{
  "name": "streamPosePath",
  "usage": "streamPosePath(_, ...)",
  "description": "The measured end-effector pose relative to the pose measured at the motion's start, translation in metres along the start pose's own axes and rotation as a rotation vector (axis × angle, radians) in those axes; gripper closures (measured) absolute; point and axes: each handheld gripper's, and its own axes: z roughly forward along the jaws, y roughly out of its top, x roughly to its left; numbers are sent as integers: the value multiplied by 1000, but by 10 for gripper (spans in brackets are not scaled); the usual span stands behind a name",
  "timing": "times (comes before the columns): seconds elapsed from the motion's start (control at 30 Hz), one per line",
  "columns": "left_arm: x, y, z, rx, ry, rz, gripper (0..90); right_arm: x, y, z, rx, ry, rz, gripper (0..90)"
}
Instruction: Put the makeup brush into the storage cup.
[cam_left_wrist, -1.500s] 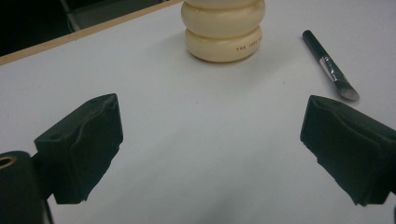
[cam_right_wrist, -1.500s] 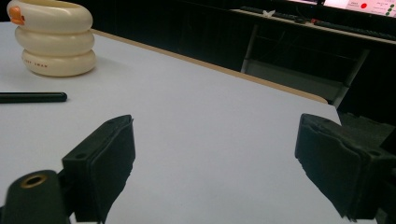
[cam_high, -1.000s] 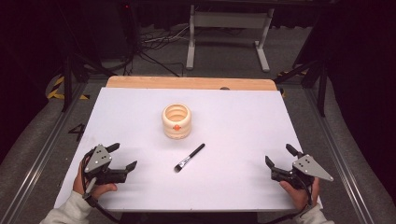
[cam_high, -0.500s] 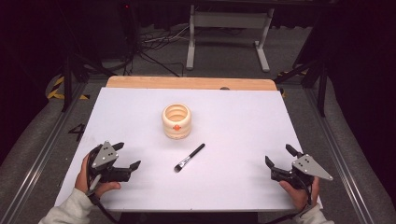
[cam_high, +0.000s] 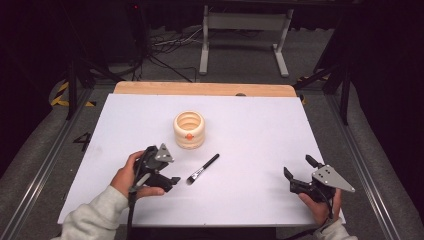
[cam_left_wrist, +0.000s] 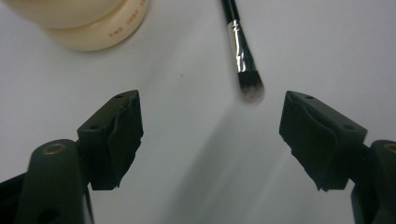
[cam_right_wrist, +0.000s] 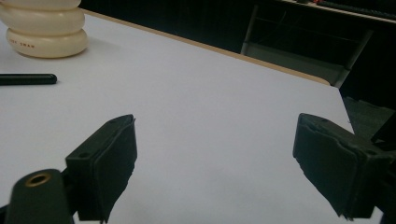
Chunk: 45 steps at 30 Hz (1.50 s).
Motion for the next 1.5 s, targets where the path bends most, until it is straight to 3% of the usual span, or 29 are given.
streamPosePath(0.17, -3, 34, 24, 95, -46, 15, 288, -1, 0, 0, -5, 2, 5, 142)
streamPosePath(0.37, -4, 59, 47, 154, -69, 18, 337, -1, -1, 0, -2, 5, 6, 142)
streamPosePath(0.5, -4, 68, 63, 204, -92, 16, 390, -1, -2, 1, 6, 6, 9, 142)
streamPosePath(0.73, 0, 81, 80, 300, -91, 9, 484, -1, -2, 3, 11, 9, 6, 142)
streamPosePath(0.9, -2, 89, 90, 384, -86, 49, 561, -2, -2, 2, 11, 6, 11, 143)
streamPosePath(1.0, -4, 90, 89, 386, -97, 67, 641, -2, -3, 2, 8, 6, 14, 142)
streamPosePath(1.1, -7, 86, 87, 369, -94, 118, 758, -2, -3, 2, 11, 7, 11, 143)
streamPosePath(1.37, -4, 74, 82, 283, -102, 130, 767, -1, -3, 2, 10, 7, 12, 144)
streamPosePath(1.43, 0, 64, 78, 222, -86, 114, 768, -1, -3, 2, 11, 6, 12, 144)
streamPosePath(1.47, 0, 64, 78, 222, -86, 114, 768, -1, -3, 2, 11, 6, 12, 144)
streamPosePath(1.5, 3, 59, 74, 179, -90, 98, 768, -1, -3, 2, 13, 5, 10, 143)
